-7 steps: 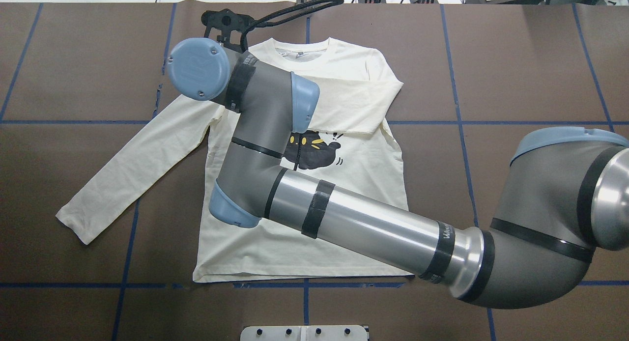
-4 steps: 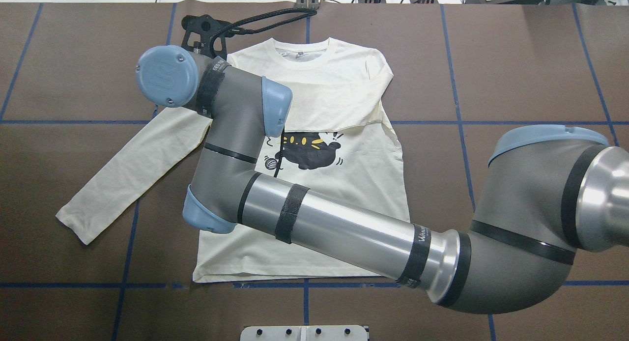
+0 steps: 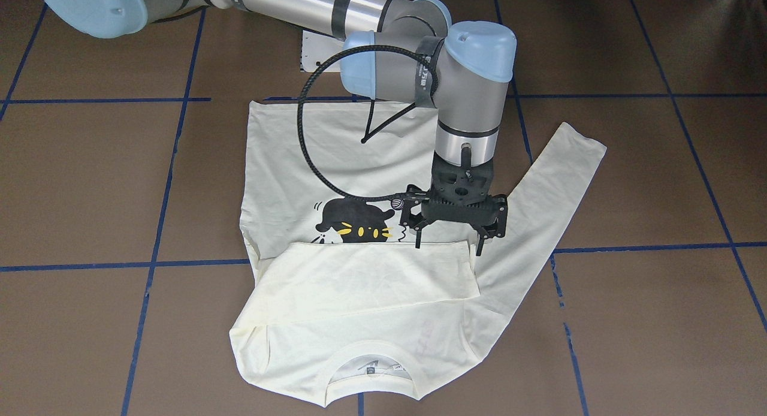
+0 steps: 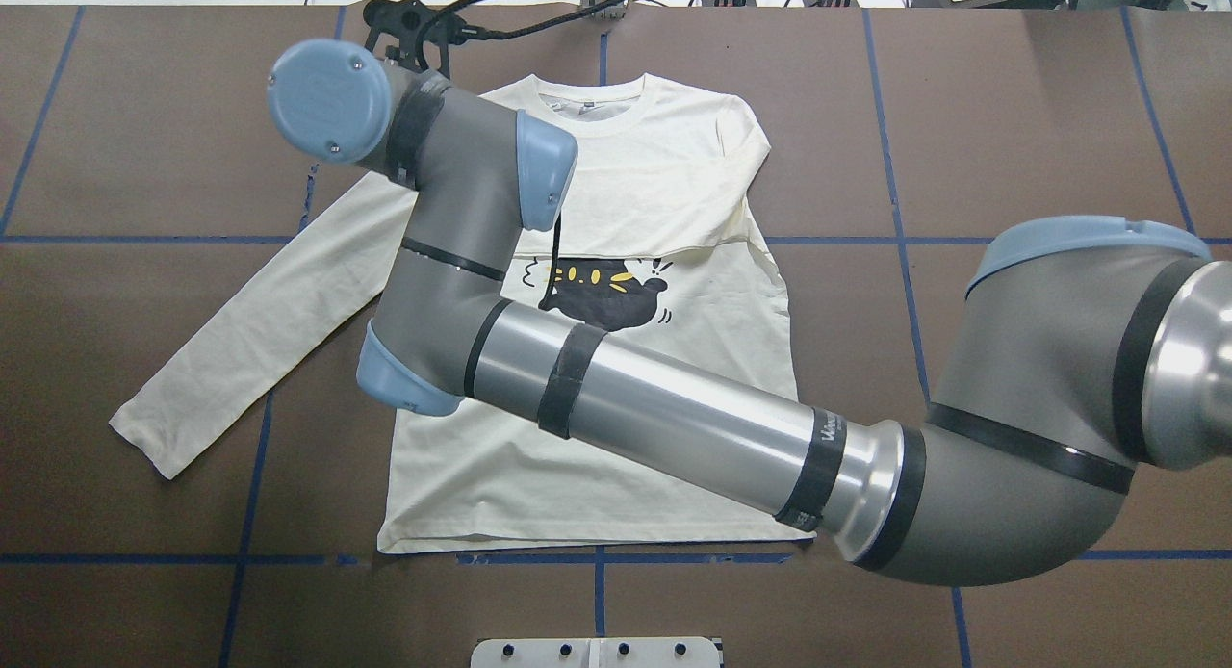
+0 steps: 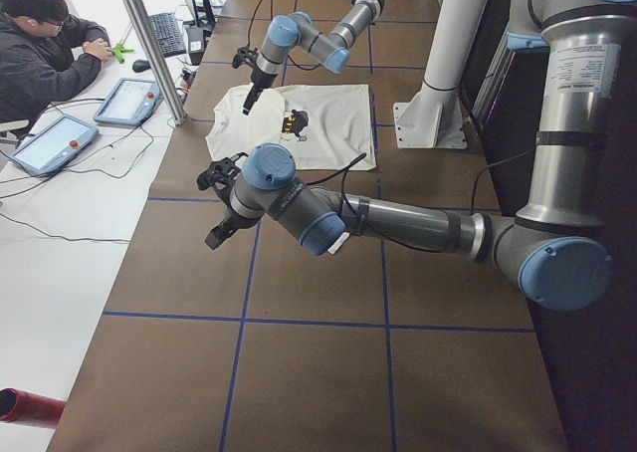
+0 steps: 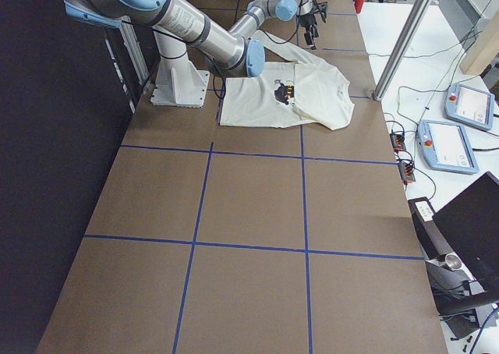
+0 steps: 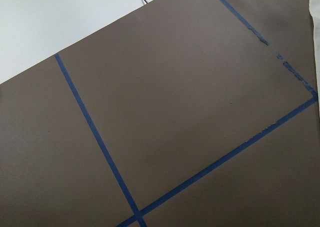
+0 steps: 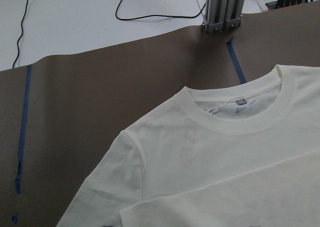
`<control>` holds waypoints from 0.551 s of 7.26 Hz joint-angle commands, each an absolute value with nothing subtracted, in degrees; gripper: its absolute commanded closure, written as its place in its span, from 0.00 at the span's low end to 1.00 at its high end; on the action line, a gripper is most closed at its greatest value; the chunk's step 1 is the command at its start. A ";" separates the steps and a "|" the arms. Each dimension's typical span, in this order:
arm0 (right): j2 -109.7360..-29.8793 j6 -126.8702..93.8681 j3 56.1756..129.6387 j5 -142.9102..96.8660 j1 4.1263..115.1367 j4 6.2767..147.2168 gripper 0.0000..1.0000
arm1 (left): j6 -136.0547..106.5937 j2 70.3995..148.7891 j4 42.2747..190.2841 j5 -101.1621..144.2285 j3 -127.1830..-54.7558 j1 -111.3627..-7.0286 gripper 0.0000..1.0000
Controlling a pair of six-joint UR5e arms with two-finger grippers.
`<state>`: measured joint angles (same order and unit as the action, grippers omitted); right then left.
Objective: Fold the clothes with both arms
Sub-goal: 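Carry the sleeve across the shirt chest with the right gripper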
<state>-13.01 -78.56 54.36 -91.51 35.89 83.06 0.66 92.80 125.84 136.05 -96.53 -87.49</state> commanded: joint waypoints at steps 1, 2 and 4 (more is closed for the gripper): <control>-16.06 -68.27 60.87 -104.45 43.65 93.12 0.00 | -6.67 92.64 137.57 136.23 -96.42 -81.87 0.00; -22.70 -61.33 68.65 -107.46 46.55 95.77 0.00 | -11.55 92.46 137.64 135.62 -96.42 -74.78 0.00; -39.20 -46.31 83.60 -114.14 53.75 96.50 0.00 | -20.26 92.37 137.81 131.08 -97.12 -66.39 0.00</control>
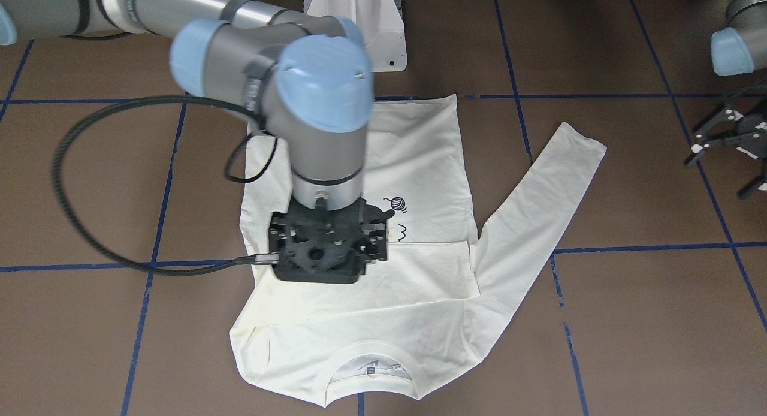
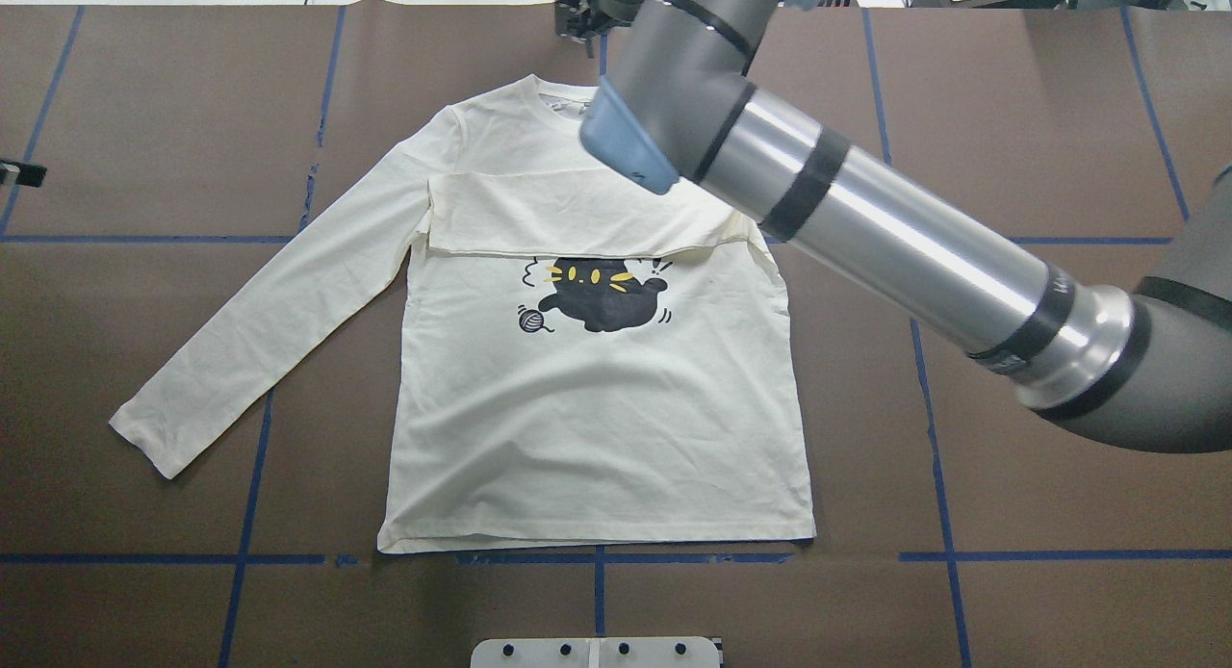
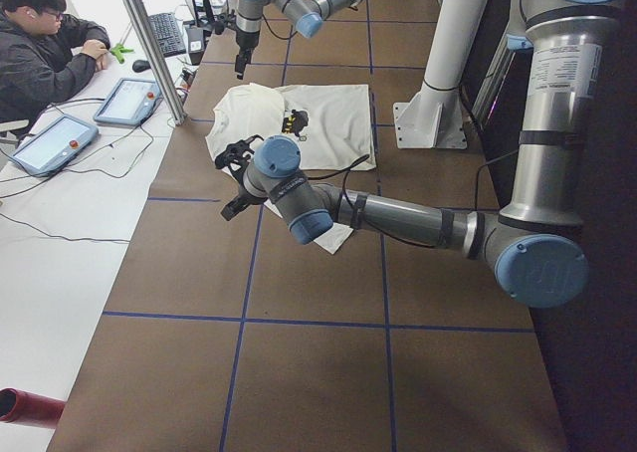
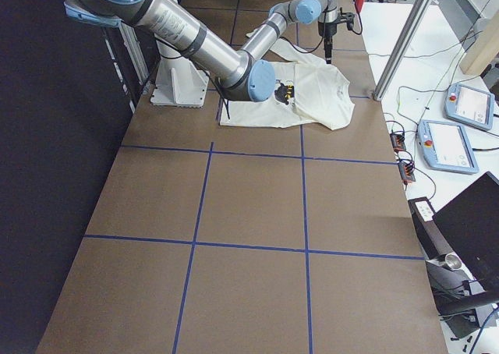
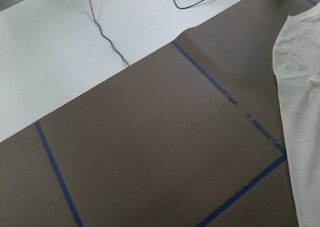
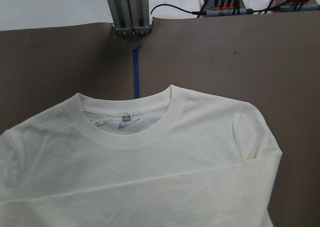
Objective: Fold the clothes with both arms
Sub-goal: 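Release the sleeve and withdraw the right gripper while the left gripper approaches the other cuff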
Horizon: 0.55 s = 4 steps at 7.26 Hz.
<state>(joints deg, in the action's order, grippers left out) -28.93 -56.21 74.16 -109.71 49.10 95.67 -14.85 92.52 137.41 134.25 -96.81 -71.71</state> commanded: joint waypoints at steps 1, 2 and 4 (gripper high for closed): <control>-47.20 -38.84 90.02 -117.30 57.88 96.59 0.00 | -22.30 92.11 137.81 126.87 -97.12 -61.66 0.00; -54.94 -32.15 96.09 -119.42 61.49 96.50 0.00 | -22.59 90.80 137.90 123.00 -97.21 -57.44 0.00; -67.70 -21.23 103.42 -121.20 64.85 95.89 0.00 | -22.59 86.07 137.90 117.97 -100.79 -51.18 0.00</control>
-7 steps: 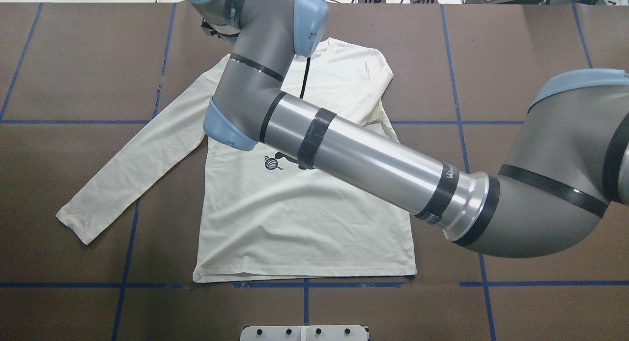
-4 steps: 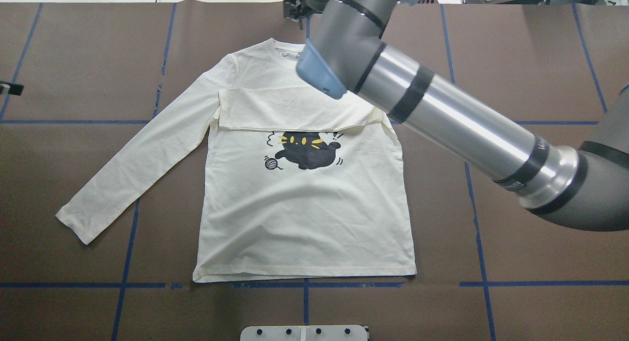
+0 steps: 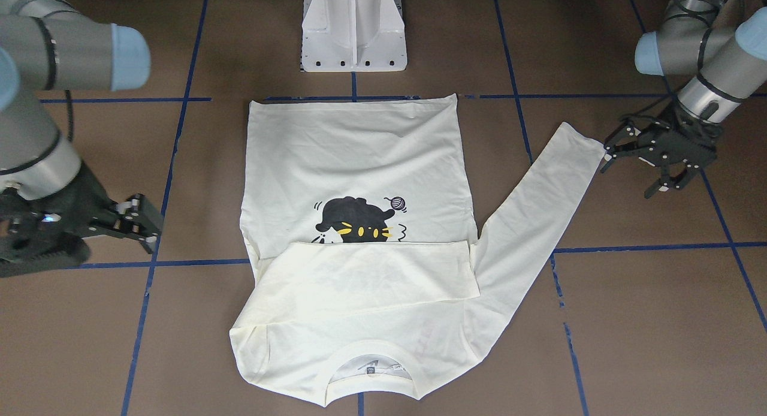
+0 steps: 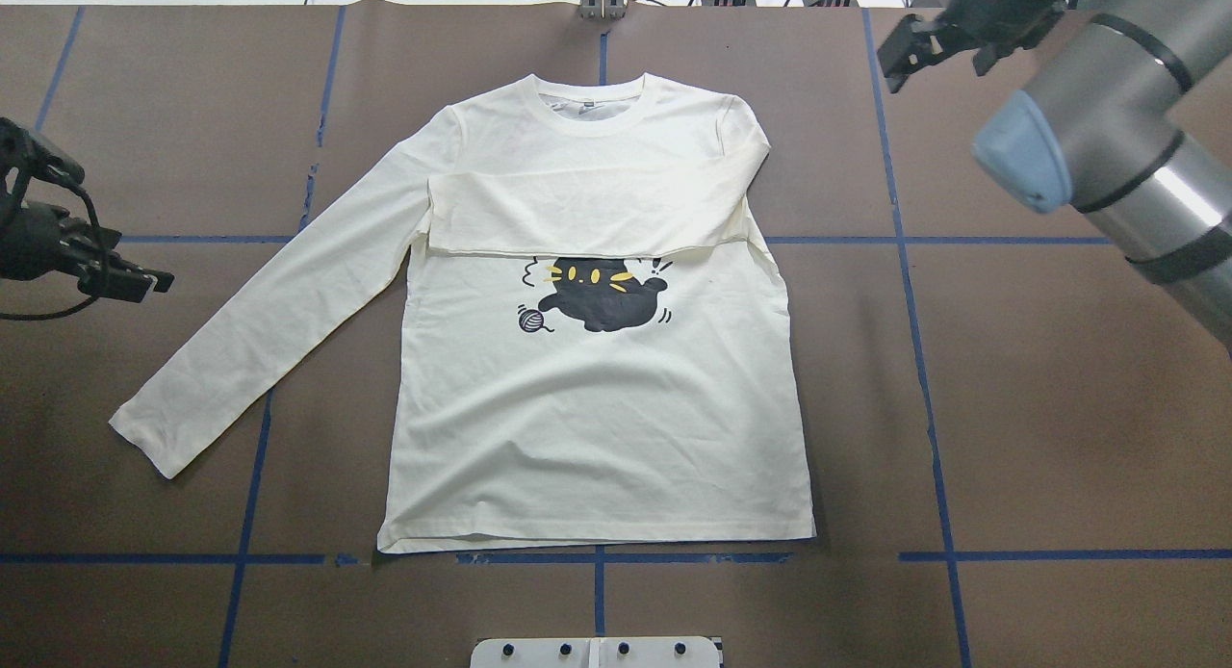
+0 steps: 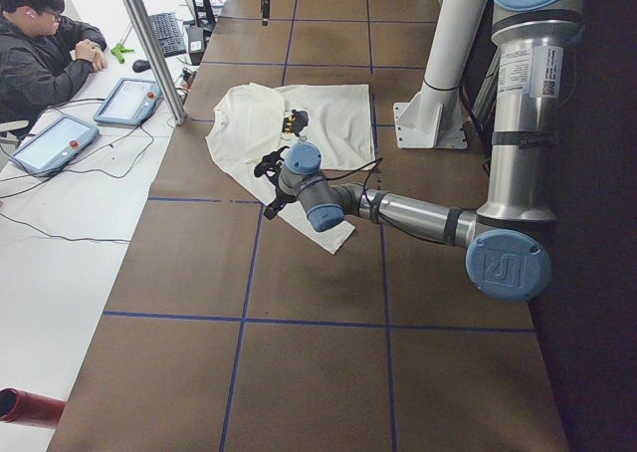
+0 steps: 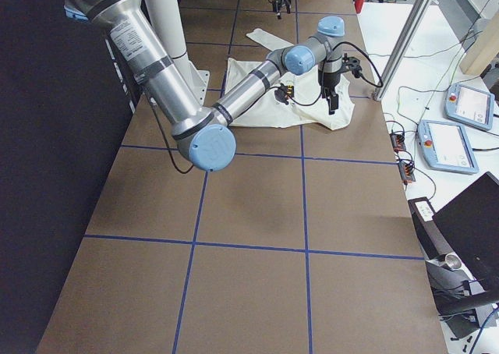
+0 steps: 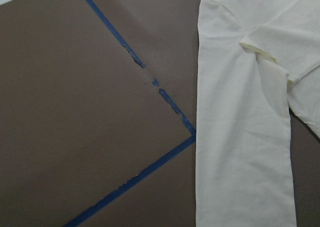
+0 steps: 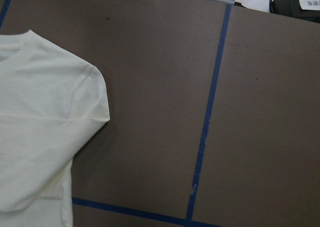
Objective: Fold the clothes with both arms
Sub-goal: 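Release the sleeve and withdraw the right gripper while the left gripper approaches the other cuff, then grasp the sleeve cuff nearest the left gripper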
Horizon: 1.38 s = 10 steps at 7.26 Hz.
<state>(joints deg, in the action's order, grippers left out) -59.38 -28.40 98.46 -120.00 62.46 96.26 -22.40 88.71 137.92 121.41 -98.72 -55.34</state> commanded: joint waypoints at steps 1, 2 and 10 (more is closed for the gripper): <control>-71.94 -14.92 104.23 -123.55 67.56 95.80 0.00 | -22.59 84.57 137.99 117.60 -101.33 -49.50 0.00; -77.55 -7.89 105.46 -125.66 70.55 94.93 0.00 | -24.24 82.55 137.99 114.81 -102.99 -46.87 0.00; -88.50 -5.98 106.79 -129.37 74.88 85.96 0.00 | -29.09 76.82 138.08 103.47 -105.56 -31.13 0.00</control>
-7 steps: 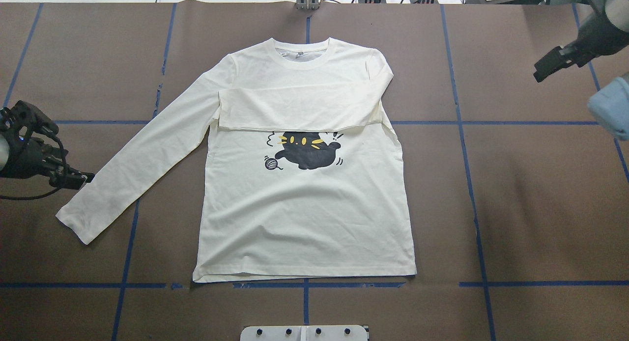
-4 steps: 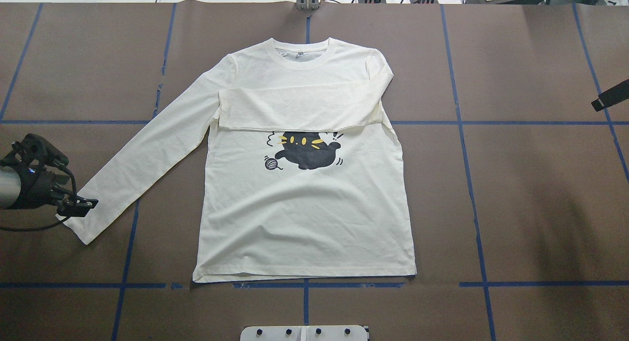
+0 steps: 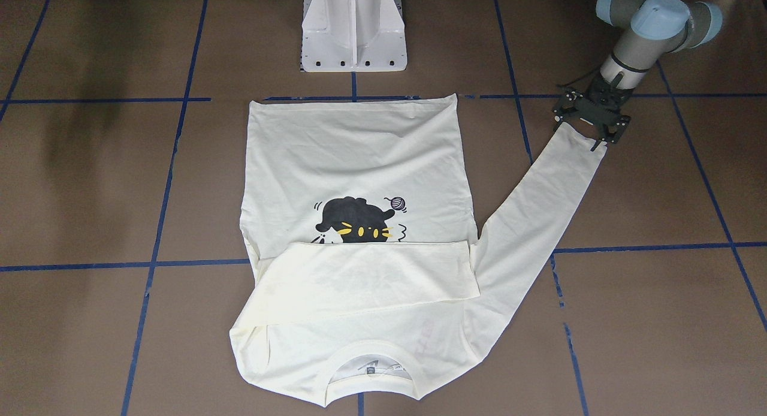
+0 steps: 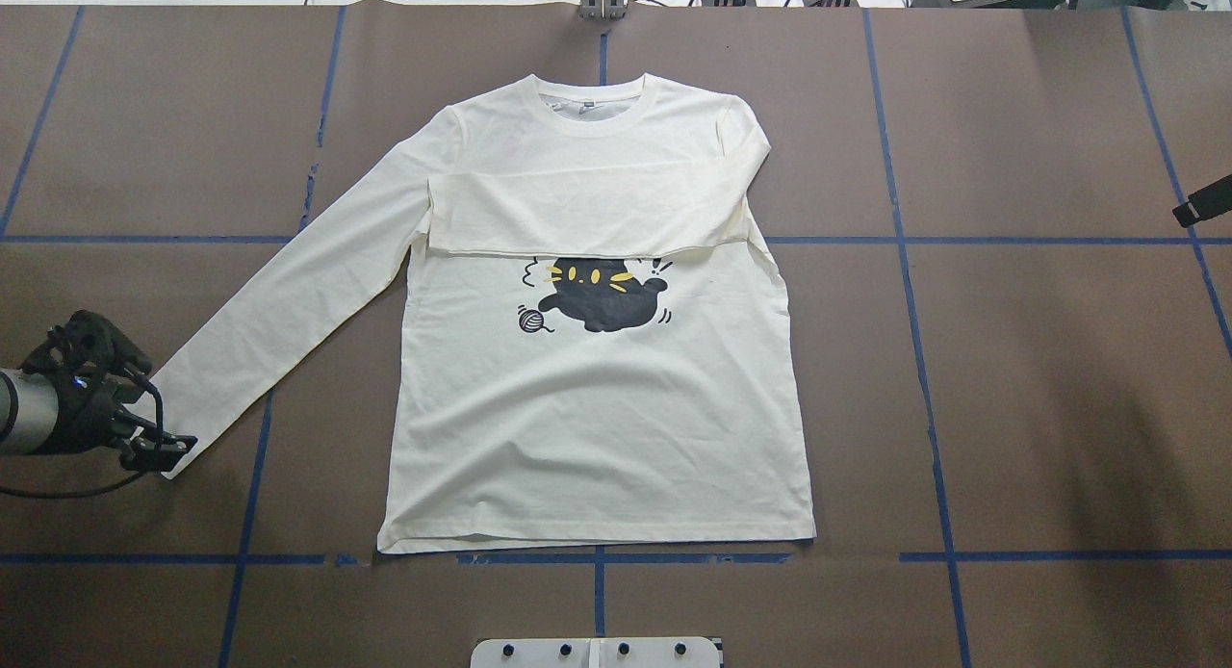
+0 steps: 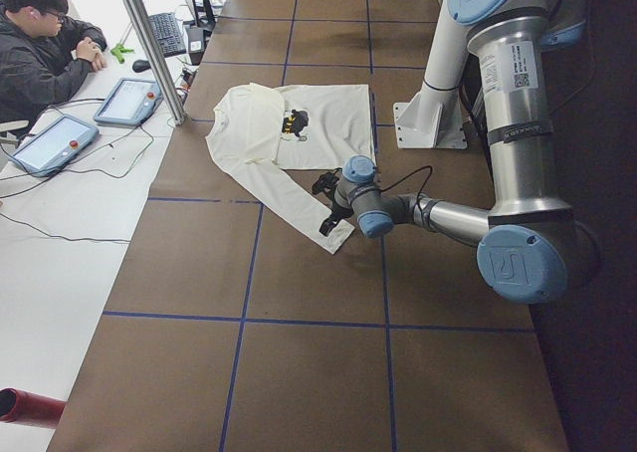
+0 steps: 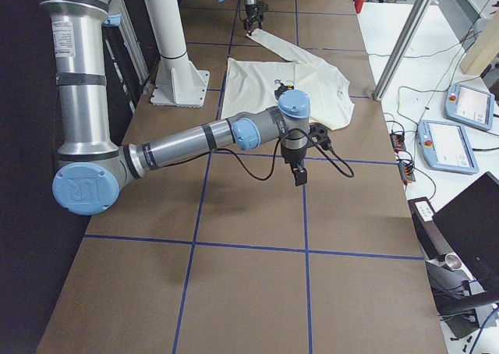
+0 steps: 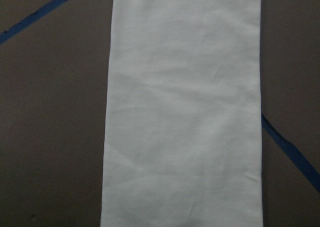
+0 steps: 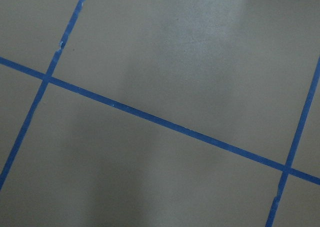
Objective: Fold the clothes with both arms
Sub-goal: 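Grasp the sleeve cuff nearest the left gripper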
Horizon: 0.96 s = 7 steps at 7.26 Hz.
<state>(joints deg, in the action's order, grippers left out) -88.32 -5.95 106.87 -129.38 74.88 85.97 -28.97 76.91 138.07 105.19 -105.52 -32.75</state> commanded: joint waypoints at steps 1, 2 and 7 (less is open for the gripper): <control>-88.68 -6.06 106.87 -129.37 75.06 85.96 0.00 | -29.09 76.82 137.99 103.27 -105.56 -30.59 0.00; -88.77 -5.98 106.87 -129.37 75.41 85.96 0.00 | -29.00 76.47 137.99 103.18 -105.56 -30.50 0.01; -88.77 -6.06 106.88 -129.29 75.76 85.96 0.00 | -29.09 74.62 137.99 100.55 -107.13 -29.97 1.00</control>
<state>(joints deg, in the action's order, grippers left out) -88.77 -6.00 106.87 -129.32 75.73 85.96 -29.09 74.78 137.95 100.65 -106.07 -29.90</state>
